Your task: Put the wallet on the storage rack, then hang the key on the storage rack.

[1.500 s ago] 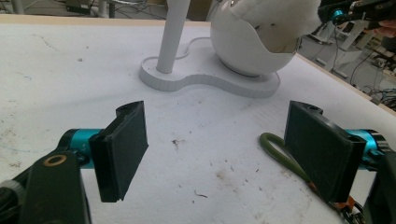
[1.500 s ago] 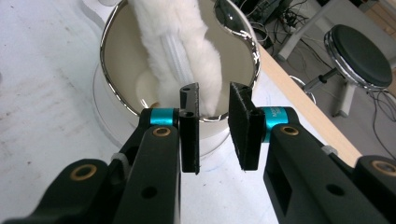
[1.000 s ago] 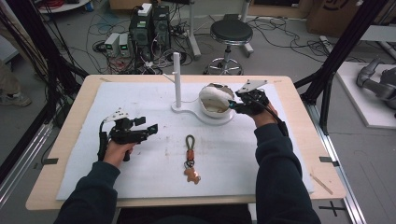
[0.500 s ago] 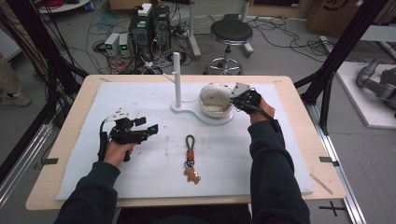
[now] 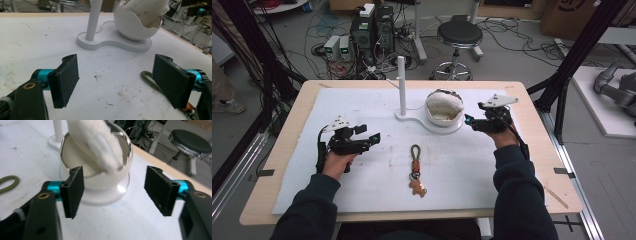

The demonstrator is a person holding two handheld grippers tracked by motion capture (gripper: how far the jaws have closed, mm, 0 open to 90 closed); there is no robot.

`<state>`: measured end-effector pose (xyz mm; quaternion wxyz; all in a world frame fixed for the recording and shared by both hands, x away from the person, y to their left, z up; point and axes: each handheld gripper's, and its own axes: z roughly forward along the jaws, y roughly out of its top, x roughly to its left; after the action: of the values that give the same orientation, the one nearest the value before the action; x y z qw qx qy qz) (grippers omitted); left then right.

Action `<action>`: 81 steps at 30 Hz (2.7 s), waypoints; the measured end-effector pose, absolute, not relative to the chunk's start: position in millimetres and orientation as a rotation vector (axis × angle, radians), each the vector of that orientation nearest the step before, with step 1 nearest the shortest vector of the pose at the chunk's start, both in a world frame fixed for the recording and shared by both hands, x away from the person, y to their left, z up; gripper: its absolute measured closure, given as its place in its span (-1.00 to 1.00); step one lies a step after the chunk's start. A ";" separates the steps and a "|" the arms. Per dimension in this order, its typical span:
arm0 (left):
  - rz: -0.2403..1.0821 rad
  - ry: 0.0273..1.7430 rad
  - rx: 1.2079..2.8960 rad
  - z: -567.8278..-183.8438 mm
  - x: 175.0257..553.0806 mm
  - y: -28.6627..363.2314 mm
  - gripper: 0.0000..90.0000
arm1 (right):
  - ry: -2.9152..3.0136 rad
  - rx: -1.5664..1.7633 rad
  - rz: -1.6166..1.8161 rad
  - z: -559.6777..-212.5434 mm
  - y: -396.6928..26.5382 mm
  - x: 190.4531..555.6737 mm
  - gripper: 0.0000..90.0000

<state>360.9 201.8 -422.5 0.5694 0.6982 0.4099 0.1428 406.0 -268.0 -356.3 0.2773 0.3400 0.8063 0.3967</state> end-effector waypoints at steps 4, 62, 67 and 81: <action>0.334 0.961 1.637 -423.0 361.4 201.7 -0.52 | 2.147 1.003 1.100 -371.4 -284.4 391.5 -0.42; 0.205 1.070 1.960 -450.0 329.0 67.2 -0.03 | 2.055 1.126 1.170 -405.6 -315.1 343.0 -0.46; 0.251 1.023 2.022 -447.8 323.4 55.7 0.20 | 2.059 1.122 1.156 -406.4 -315.3 344.2 -0.46; 0.191 0.913 2.108 -441.9 353.3 92.5 0.63 | 2.059 1.132 1.158 -406.3 -316.4 343.5 -0.45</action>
<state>353.3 92.5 -441.9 0.4061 0.8358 0.3617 0.0757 343.5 -316.4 -406.3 0.2582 0.4174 0.7594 0.4272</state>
